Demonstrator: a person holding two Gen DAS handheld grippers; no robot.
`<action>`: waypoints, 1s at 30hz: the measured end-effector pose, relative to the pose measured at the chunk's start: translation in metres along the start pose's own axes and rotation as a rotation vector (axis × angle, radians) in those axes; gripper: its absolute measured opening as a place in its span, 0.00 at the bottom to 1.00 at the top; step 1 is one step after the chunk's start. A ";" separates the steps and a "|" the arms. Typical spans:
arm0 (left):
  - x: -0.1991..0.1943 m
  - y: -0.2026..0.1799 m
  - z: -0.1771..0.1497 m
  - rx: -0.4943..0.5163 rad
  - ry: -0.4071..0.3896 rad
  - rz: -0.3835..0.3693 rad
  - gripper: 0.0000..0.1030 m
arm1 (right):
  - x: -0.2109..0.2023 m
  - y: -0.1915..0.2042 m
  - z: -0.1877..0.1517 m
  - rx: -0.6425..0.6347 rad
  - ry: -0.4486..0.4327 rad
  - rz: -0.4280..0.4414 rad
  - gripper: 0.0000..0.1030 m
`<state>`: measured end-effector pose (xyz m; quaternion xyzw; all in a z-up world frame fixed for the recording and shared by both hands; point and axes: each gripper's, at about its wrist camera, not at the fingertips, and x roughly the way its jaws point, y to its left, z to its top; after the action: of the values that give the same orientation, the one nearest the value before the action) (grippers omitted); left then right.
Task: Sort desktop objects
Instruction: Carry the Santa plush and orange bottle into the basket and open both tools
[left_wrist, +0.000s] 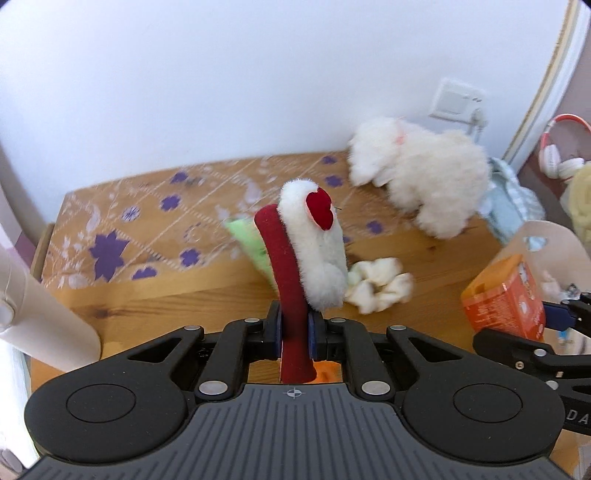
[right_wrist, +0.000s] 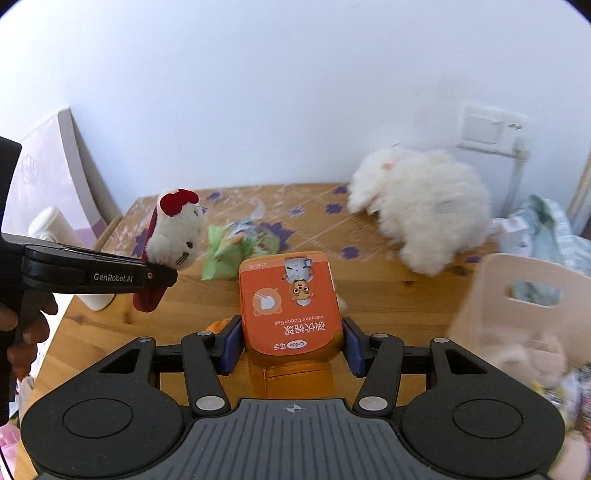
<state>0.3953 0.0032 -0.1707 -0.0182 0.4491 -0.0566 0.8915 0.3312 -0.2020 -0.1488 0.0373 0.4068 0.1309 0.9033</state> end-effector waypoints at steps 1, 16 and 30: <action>-0.004 -0.008 0.001 0.008 -0.006 -0.004 0.12 | -0.009 -0.007 -0.002 0.008 -0.009 -0.008 0.50; -0.023 -0.183 0.007 0.184 -0.063 -0.140 0.12 | -0.109 -0.136 -0.058 0.143 -0.065 -0.144 0.50; -0.001 -0.302 -0.022 0.352 -0.007 -0.234 0.12 | -0.121 -0.196 -0.101 0.177 0.011 -0.171 0.50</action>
<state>0.3510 -0.2960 -0.1578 0.0857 0.4239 -0.2372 0.8699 0.2195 -0.4274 -0.1622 0.0816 0.4233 0.0172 0.9021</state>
